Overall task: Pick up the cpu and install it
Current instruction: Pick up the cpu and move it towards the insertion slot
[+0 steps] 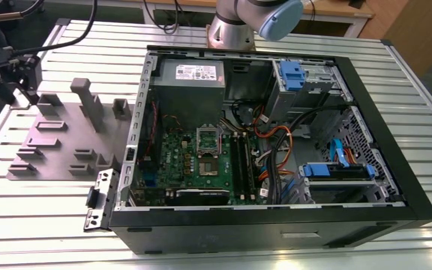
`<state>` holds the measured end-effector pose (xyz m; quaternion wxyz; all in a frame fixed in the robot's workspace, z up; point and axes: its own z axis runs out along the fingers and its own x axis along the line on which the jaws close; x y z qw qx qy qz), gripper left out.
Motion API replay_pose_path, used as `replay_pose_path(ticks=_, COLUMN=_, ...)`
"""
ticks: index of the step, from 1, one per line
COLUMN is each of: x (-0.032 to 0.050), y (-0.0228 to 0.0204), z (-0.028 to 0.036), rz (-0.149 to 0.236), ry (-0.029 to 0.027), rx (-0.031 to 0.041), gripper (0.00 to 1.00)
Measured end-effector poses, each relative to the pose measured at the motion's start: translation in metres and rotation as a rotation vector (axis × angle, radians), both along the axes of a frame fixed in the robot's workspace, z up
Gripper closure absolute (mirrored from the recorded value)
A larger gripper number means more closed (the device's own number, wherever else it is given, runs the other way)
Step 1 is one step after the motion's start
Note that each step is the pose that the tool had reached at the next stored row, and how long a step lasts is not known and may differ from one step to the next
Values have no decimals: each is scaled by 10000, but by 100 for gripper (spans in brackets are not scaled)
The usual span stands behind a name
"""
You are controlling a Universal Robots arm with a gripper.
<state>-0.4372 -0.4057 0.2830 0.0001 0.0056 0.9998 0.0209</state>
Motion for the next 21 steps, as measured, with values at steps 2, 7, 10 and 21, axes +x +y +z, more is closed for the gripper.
replay_pose_path(ticks=2, x=0, y=0, z=4, rz=0, ry=0, rx=0, gripper=53)
replay_pose_path(ticks=7, x=0, y=0, z=13, rz=0, ry=0, rx=0, gripper=53)
replay_pose_path(ticks=10, x=0, y=0, z=18, rz=0, ry=-1, rx=0, gripper=53)
replay_pose_path(ticks=21, x=0, y=0, z=51, rz=0, ry=0, rx=0, gripper=53)
